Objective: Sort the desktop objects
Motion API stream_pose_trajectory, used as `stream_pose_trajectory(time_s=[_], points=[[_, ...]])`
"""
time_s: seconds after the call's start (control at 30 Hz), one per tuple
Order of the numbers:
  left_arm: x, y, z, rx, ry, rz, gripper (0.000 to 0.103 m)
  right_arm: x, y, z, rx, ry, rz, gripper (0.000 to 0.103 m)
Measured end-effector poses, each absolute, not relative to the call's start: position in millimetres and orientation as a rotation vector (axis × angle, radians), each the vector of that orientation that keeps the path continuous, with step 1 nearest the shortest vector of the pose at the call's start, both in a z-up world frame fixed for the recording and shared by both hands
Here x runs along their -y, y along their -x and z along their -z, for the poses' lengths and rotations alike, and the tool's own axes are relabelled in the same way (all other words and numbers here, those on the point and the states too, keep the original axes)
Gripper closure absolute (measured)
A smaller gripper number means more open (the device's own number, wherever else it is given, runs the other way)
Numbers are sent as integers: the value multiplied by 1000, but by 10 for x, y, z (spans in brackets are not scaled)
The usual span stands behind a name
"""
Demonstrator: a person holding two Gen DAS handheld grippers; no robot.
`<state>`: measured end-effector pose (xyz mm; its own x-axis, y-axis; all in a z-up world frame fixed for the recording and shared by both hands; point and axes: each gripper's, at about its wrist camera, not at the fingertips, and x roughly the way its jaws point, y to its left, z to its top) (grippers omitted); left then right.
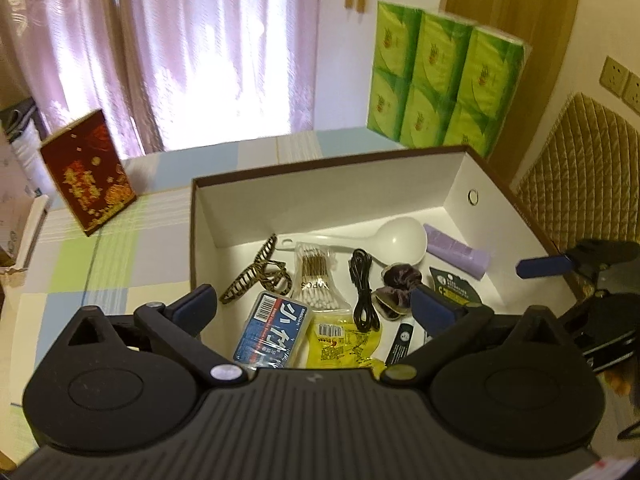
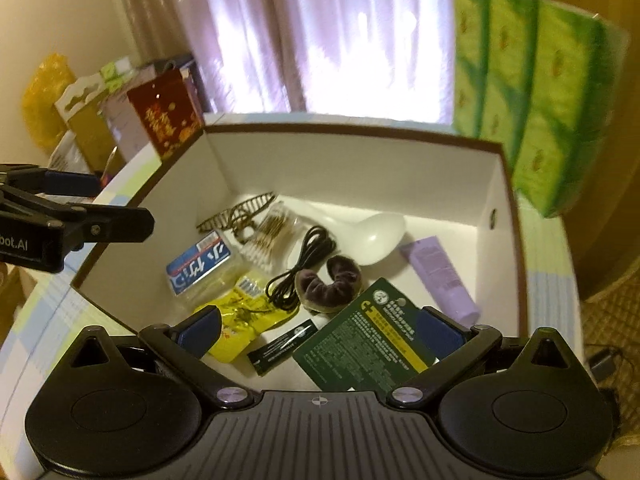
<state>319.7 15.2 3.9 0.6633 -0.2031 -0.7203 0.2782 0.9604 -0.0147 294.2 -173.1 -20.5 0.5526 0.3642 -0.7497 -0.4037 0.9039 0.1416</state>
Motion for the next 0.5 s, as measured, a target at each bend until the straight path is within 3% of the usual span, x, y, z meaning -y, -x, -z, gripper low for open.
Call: stream_pose_trajectory(time_s=[0.23,0.5], points=[[-131,-2830,-190,-728,-102,219,1,1780,-2620,102,-787,10,-365,2],[-149,-2482,-278,-791,-45,202,1,1851,-2298,-54,-785,-24,-382,2]])
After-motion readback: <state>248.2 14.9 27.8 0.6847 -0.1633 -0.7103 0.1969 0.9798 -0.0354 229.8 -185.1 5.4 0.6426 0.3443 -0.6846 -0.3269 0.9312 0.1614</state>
